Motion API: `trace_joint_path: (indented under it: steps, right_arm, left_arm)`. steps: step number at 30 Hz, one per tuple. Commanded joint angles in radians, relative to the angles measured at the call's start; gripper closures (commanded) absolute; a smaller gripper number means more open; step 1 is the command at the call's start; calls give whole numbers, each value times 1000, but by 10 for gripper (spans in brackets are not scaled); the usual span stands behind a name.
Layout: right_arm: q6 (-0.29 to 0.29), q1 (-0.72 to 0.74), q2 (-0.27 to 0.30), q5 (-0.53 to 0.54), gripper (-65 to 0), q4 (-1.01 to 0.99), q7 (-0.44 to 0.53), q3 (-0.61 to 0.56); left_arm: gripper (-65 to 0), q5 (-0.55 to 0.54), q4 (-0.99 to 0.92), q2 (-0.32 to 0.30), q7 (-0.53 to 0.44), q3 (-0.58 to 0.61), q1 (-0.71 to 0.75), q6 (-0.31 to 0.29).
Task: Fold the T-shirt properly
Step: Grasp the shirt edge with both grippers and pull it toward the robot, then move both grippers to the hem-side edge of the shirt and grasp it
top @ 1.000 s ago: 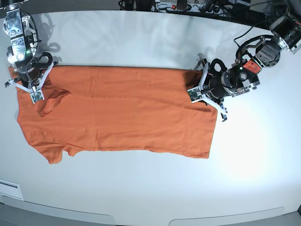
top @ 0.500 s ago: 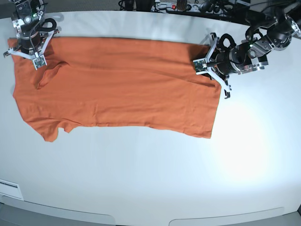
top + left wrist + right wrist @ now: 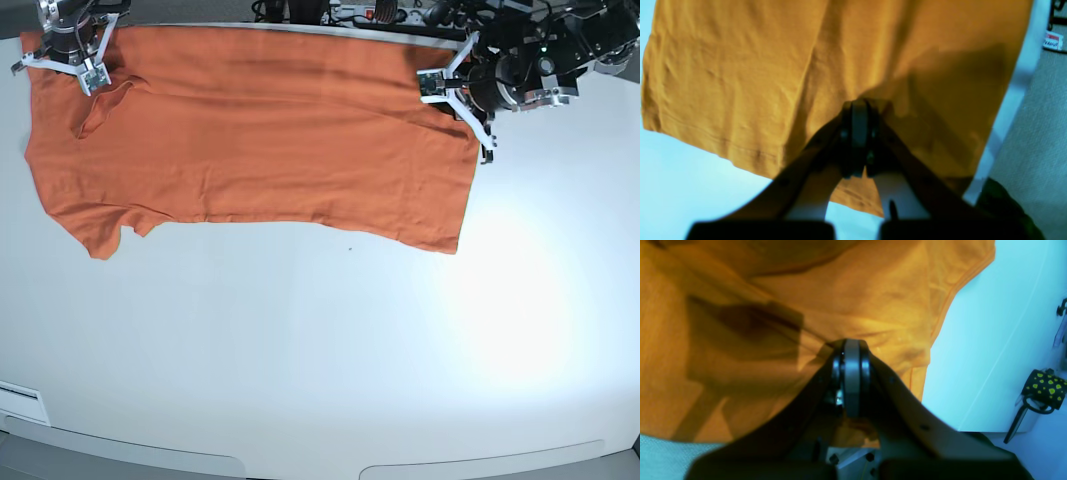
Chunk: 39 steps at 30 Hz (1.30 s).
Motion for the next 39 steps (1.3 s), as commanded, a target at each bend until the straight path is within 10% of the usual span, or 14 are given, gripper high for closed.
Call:
trace_joint_path:
  steps: [1, 14, 27, 35, 39]
  right_arm:
    - [32, -25, 1, 62, 0, -5, -75, -9]
    - [-99, 3, 1, -196, 0, 66, -70, -9]
    - [-184, 109, 2, -199, 0, 67, -66, -9]
    - [-188, 164, 2, -199, 0, 67, -47, -9]
    - [-188, 167, 4, -200, 0, 67, -37, -9]
  left_arm:
    - [0, 15, 8, -22, 31, -3, -1, -2]
    - [0, 32, 75, -22, 84, -3, 0, 70]
    - [0, 199, 172, 10, 43, -25, 0, 409]
    - [0, 56, 91, 149, -8, -327, 3, 460]
    - [0, -101, -39, 244, -64, -540, 2, 393]
